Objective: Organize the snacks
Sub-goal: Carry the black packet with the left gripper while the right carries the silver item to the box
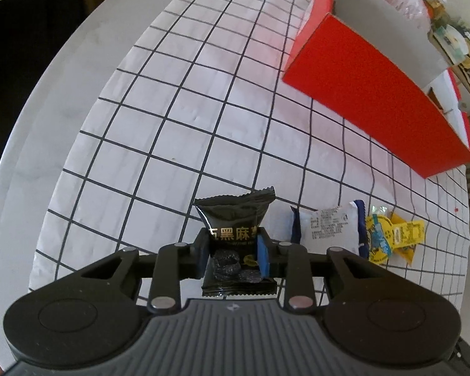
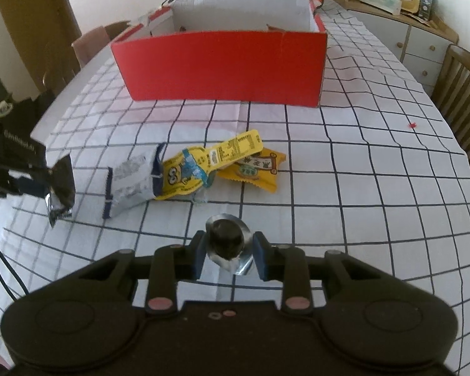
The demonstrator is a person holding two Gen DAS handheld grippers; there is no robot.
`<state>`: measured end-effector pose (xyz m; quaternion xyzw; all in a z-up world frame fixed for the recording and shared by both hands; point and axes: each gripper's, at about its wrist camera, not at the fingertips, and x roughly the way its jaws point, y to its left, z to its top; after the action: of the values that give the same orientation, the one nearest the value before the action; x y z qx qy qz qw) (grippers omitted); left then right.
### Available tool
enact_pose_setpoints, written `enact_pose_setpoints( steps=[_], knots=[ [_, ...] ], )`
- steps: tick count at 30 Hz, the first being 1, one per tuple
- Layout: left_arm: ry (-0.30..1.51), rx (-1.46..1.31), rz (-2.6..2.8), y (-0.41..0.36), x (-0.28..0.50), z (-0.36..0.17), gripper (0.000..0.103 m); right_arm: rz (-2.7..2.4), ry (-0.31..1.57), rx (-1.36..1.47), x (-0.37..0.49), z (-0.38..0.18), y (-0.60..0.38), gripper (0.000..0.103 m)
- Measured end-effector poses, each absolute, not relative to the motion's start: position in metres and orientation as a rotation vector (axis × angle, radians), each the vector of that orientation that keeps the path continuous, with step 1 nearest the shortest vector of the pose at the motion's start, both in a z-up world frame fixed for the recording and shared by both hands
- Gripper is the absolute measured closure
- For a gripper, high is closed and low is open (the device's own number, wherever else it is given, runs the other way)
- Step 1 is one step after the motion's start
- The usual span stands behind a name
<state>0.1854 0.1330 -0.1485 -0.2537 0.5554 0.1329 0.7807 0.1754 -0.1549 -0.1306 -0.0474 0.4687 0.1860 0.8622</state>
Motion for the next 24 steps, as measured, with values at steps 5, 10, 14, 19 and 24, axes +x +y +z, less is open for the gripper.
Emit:
enact_pose_setpoints(
  steps=[5, 10, 14, 19, 24],
  knots=[
    [1.17, -0.488, 0.251, 0.125, 0.174, -0.136, 0.073, 0.393, 0.964, -0.047, 0.17, -0.117, -0.159, 0.073],
    [1.146, -0.451, 0.202, 0.117, 0.166, -0.123, 0.073, 0.384, 0.934, 0.008, 0.167, -0.101, -0.166, 0.073],
    [1.12, -0.425, 0.168, 0.111, 0.164, -0.109, 0.073, 0.38, 0.907, 0.037, 0.167, -0.087, -0.17, 0.073],
    [1.085, -0.405, 0.128, 0.102, 0.164, -0.091, 0.073, 0.381, 0.857, 0.067, 0.169, -0.068, -0.175, 0.073],
    [1.047, -0.382, 0.089, 0.088, 0.168, -0.072, 0.073, 0.38, 0.814, 0.074, 0.176, -0.049, -0.176, 0.073]
  ],
)
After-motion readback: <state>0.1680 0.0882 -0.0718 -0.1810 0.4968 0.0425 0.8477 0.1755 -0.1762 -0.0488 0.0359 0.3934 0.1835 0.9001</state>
